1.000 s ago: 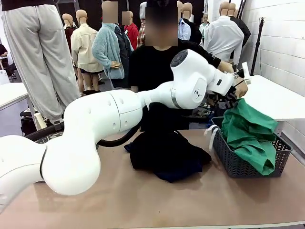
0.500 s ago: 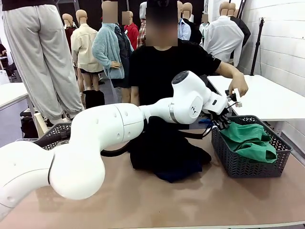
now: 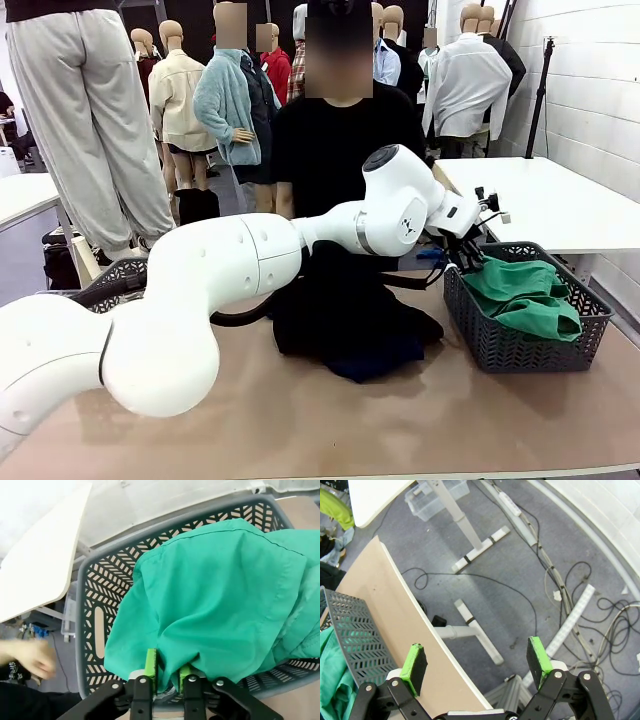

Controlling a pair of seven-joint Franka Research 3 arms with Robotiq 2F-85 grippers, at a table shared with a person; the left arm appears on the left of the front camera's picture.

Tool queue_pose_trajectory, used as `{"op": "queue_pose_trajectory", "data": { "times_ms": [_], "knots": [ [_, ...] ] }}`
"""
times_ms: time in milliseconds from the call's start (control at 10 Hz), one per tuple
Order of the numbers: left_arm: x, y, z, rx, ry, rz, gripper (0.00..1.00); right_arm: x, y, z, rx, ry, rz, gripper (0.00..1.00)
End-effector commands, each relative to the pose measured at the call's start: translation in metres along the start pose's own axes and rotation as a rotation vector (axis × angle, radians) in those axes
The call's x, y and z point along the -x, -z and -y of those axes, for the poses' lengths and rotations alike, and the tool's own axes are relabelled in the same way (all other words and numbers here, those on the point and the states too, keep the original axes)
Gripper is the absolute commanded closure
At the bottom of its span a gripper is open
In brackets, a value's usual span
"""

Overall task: Sort the tops and bottoms.
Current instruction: Sort the clothes according to human instructions.

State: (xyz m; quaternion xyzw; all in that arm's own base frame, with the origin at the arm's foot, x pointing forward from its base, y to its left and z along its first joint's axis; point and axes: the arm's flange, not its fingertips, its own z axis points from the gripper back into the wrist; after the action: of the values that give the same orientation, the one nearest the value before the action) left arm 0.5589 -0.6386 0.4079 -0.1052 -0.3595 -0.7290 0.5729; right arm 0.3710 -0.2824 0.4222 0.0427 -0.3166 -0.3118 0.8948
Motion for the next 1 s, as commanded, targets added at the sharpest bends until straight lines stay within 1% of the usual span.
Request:
{"op": "queue_pose_trajectory", "data": {
  "times_ms": [0, 100, 200, 600, 700, 900],
  "knots": [
    [-0.019, 0.013, -0.032, 0.034, 0.016, 0.012, 0.30, 0.003, -0.002, 0.000, 0.007, -0.017, 0.006, 0.00],
    [-0.021, 0.009, -0.033, 0.039, 0.025, 0.004, 0.10, 0.003, -0.002, 0.000, 0.007, -0.017, 0.006, 0.00],
    [-0.023, 0.005, -0.033, 0.055, 0.026, 0.006, 0.00, 0.003, -0.002, 0.000, 0.007, -0.017, 0.006, 0.00],
    [-0.025, -0.017, -0.036, 0.076, 0.038, -0.063, 0.00, 0.003, -0.002, 0.000, 0.007, -0.017, 0.006, 0.00],
    [-0.025, -0.022, -0.036, 0.141, 0.034, -0.094, 0.00, 0.003, -0.002, 0.000, 0.007, -0.017, 0.006, 0.00],
    [-0.016, -0.031, -0.034, 0.203, 0.033, -0.176, 0.00, 0.003, -0.002, 0.000, 0.007, -0.017, 0.006, 0.00]
  ]
}}
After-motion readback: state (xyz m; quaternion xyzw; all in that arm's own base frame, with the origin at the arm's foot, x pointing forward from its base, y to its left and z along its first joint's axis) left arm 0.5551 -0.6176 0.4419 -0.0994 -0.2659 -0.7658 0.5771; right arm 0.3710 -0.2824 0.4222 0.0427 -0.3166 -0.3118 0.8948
